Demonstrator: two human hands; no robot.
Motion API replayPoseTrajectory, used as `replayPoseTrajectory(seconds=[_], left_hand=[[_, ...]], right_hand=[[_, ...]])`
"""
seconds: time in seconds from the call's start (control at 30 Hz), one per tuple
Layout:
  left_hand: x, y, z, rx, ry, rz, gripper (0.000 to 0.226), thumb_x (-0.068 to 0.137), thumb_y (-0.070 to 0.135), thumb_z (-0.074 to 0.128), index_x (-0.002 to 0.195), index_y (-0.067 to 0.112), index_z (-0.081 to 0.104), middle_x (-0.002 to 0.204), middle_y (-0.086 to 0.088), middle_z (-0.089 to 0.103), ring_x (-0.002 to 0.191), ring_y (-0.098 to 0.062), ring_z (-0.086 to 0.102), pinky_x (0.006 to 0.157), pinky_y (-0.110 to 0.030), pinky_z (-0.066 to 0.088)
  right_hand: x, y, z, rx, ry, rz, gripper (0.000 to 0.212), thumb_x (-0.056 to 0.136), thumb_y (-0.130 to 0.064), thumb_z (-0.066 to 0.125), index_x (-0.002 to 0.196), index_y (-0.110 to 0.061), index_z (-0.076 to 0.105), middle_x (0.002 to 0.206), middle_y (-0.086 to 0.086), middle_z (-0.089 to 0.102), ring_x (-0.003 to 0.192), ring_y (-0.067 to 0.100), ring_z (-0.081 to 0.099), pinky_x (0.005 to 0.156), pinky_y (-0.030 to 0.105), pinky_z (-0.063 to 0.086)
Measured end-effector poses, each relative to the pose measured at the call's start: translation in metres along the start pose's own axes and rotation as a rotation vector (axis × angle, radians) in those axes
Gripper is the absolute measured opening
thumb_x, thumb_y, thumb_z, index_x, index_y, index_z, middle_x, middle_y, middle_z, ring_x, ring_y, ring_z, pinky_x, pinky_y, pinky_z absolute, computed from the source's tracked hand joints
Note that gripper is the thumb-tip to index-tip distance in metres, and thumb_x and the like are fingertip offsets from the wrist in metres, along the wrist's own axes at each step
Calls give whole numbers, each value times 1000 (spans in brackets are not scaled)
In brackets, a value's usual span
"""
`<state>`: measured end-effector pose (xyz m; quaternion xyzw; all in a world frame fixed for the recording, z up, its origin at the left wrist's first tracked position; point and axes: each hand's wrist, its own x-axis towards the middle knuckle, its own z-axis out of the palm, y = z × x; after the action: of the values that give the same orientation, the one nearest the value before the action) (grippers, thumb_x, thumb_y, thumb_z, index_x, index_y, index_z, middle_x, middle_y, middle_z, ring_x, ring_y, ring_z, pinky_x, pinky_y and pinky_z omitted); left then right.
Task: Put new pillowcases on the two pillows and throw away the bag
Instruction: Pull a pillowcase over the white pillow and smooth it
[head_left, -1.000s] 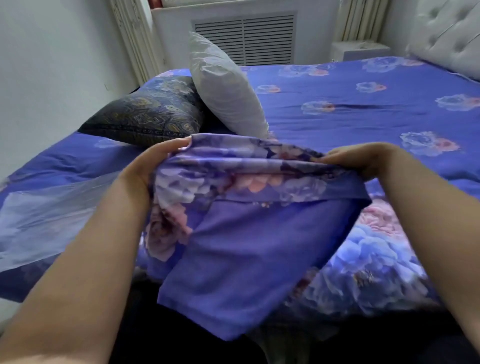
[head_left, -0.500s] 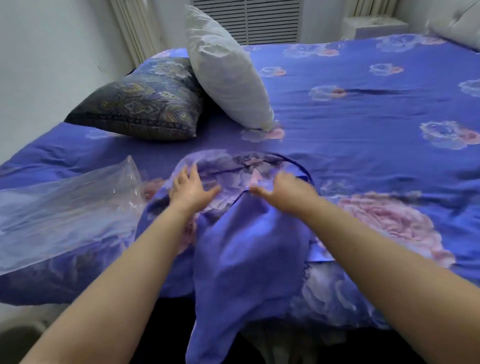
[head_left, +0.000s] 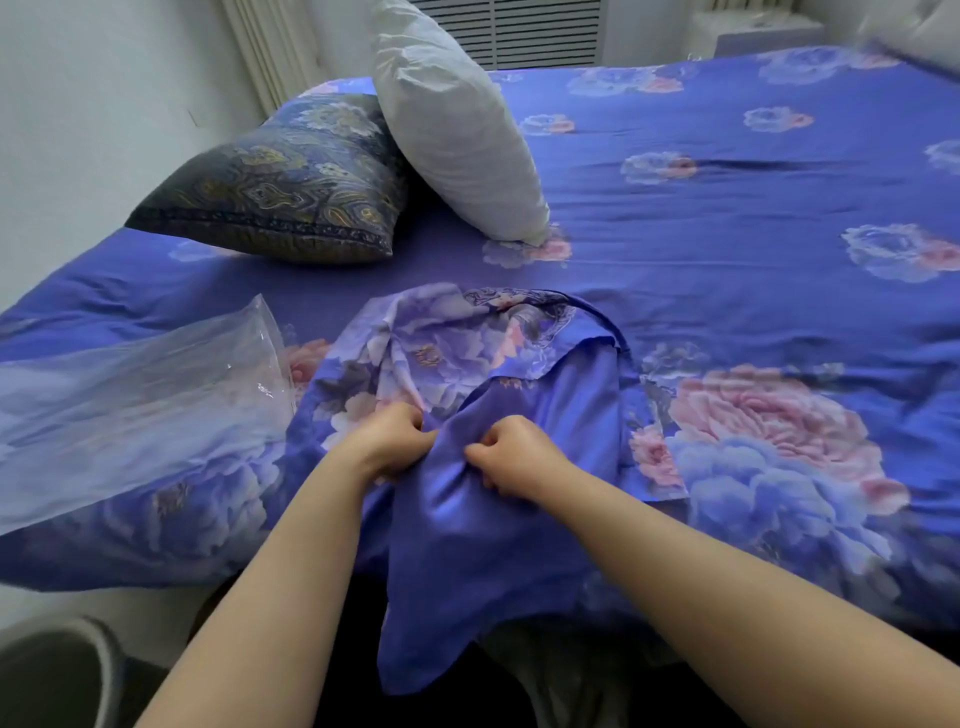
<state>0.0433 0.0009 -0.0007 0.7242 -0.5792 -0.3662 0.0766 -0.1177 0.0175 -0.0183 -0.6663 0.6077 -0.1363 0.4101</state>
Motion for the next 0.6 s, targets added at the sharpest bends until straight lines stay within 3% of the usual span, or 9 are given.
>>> replayPoseTrajectory(seconds=[0.1,0.17,0.27,0.37,0.47,0.53,0.6], left_hand=[[0,-6,2,-594,180,19,25,93,29,57,80,8,58,61,-6,52,49,-15,49,37,-17,40],[1,-9,-1,-917,269,30,27,99,23,47,80,8,59,63,-6,62,49,-15,58,39,-19,45],[7,-15,-11,-1103,417,37,35,103,17,35,77,8,56,67,-4,66,49,-8,61,48,-19,47],[1,-14,-26,-1149,466,-48,29,102,24,37,79,16,53,76,-2,60,59,-10,61,46,-17,48],[-4,-13,-50,-1246,440,7,17,98,31,47,84,22,52,63,12,67,62,-4,63,54,-19,52],[-1,-20,-72,-1088,611,30,17,93,28,56,80,17,54,47,12,62,48,-1,60,53,-17,49],[4,-35,-91,-710,785,39,17,86,25,64,77,12,57,61,-4,66,60,-16,63,64,-26,48]], right_hand=[[9,5,-9,338,176,19,25,78,-19,48,54,-13,52,60,12,59,61,30,55,65,45,49],[16,6,-24,575,304,39,19,74,-28,44,61,-16,50,65,8,55,69,26,52,72,50,49],[32,18,-56,750,512,71,26,75,-34,38,85,-15,52,82,4,52,86,24,51,88,51,47],[29,14,-94,847,702,96,14,74,-32,37,73,-20,45,78,1,49,80,20,47,74,36,44],[19,8,-135,629,894,-93,25,94,-14,43,69,-20,42,79,3,51,80,16,43,66,22,34],[1,5,-164,313,946,-233,15,95,-18,49,85,-9,57,85,6,59,84,19,50,72,19,36],[-6,13,-189,-167,720,-121,21,90,-30,58,99,-12,64,103,12,66,96,27,58,84,29,44]])
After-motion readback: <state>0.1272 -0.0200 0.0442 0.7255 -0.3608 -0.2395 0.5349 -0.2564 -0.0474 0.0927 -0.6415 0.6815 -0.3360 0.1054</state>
